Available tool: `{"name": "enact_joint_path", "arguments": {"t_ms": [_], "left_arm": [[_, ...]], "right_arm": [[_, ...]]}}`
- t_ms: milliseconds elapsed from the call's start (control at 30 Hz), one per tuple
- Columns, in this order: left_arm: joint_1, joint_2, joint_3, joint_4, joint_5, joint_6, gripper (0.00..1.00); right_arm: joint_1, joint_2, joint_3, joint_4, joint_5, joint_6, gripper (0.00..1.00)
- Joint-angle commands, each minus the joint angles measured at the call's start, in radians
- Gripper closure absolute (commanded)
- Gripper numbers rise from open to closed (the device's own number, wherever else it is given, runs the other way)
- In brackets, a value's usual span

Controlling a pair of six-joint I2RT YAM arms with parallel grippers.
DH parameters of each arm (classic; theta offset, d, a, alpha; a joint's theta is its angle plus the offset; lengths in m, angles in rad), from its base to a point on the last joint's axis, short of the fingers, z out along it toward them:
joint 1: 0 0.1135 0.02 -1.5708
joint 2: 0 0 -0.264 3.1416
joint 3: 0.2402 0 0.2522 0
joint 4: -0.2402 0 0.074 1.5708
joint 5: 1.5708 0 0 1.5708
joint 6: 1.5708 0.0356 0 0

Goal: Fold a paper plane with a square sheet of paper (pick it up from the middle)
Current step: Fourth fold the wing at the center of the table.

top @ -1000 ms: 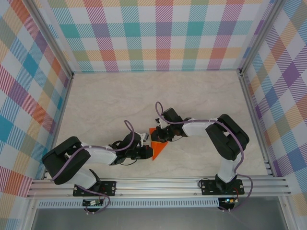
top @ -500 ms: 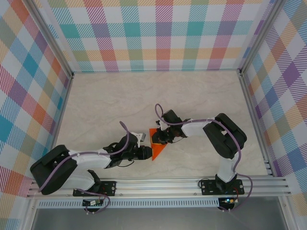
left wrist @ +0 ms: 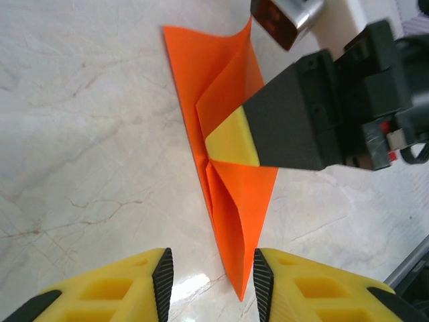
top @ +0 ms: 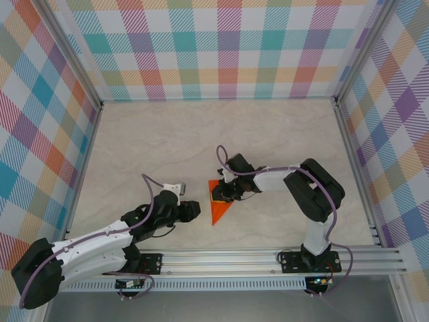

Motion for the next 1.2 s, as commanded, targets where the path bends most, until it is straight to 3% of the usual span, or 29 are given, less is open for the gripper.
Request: {"name": "enact_joint_path", "arguments": {"t_ms": [0, 333, 633, 967, 1167], "left_arm": [[-0.01, 0.079, 0.012, 0.056, 0.073, 0.004, 0.59], [-0.016, 0.421, 0.134, 0.267, 0.193, -0.006, 0.58], [-0.03, 0.564, 0.188, 0.285, 0.165, -0.009, 0.64], [-0.03, 0.586, 0.159, 0.309, 0.107, -0.034, 0.89], [-0.03, 0.574, 0.089, 0.303, 0.042, -0.111, 0.97]], "right_arm": [[0.004, -0.006, -0.007, 0.009, -0.027, -0.017, 0.87], [0.003, -0.014, -0.015, 0.014, -0.02, -0.011, 0.86], [0.004, -0.014, -0.011, 0.014, -0.024, -0.011, 0.86], [0.004, -0.018, 0.0, 0.005, -0.025, -0.012, 0.85], [-0.001, -0.07, 0.017, -0.031, 0.005, -0.018, 0.81]]}}
